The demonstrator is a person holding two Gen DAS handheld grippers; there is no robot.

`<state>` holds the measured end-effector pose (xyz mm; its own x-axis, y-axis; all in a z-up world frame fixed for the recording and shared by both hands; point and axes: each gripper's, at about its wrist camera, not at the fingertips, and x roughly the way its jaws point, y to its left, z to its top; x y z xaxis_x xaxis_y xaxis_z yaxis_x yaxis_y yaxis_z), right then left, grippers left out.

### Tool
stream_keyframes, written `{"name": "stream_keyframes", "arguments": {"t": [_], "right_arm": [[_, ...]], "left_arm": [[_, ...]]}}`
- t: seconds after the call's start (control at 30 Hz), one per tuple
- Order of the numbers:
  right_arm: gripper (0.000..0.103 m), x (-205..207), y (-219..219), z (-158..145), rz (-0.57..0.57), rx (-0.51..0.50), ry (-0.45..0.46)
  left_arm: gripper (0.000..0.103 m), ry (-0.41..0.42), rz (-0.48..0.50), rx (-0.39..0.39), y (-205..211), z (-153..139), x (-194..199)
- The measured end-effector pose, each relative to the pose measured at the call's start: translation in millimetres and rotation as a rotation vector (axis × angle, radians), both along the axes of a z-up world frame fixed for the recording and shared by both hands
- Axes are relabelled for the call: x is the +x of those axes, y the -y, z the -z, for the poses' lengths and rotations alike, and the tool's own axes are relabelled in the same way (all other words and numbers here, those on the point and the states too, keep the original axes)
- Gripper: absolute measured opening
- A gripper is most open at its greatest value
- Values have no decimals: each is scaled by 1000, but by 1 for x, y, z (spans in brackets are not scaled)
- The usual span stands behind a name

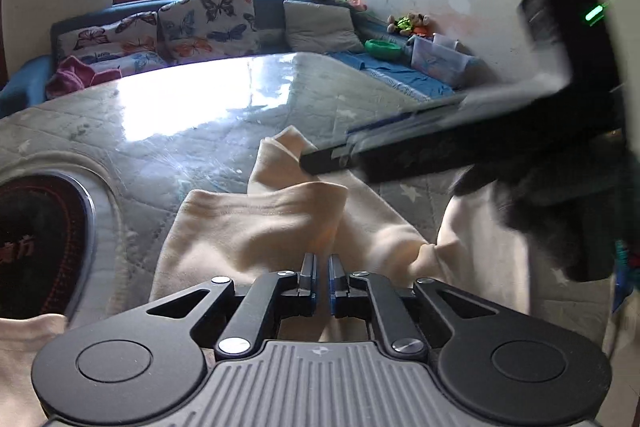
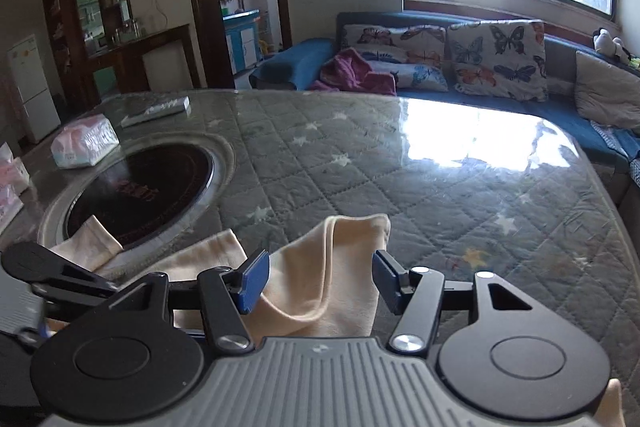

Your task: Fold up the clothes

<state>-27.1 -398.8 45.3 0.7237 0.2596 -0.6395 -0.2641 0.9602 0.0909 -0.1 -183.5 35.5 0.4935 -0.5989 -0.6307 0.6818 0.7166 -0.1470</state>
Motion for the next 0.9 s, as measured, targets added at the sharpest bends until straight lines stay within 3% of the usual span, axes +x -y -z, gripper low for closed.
{"name": "stream_keyframes", "arguments": {"t": [0.13,0.23,0.27,0.3,0.5,0.57,0.63,0.8,0.9], "right_arm": [[58,5,6,15,29,12,-47],[58,2,15,16,55,47,-46],[58,1,17,15,64,50,-40],[57,1,19,13,73,50,-35],[49,4,30,12,99,30,-44],[42,8,32,15,101,30,-53],[39,12,31,16,95,33,-63],[36,26,21,22,69,4,-69],[32,38,15,26,60,-16,-74]], "left_arm": [[9,65,-68,2,-19,-17,4],[24,94,-207,67,-24,-20,26],[31,76,-230,82,-25,-16,36],[33,55,-251,96,-26,-12,47],[29,-6,-215,141,-18,10,65],[10,-14,-192,117,-19,9,66],[10,-1,-206,112,-20,6,65],[9,142,-353,134,-39,-8,74],[9,156,-458,144,-57,-11,91]]}}
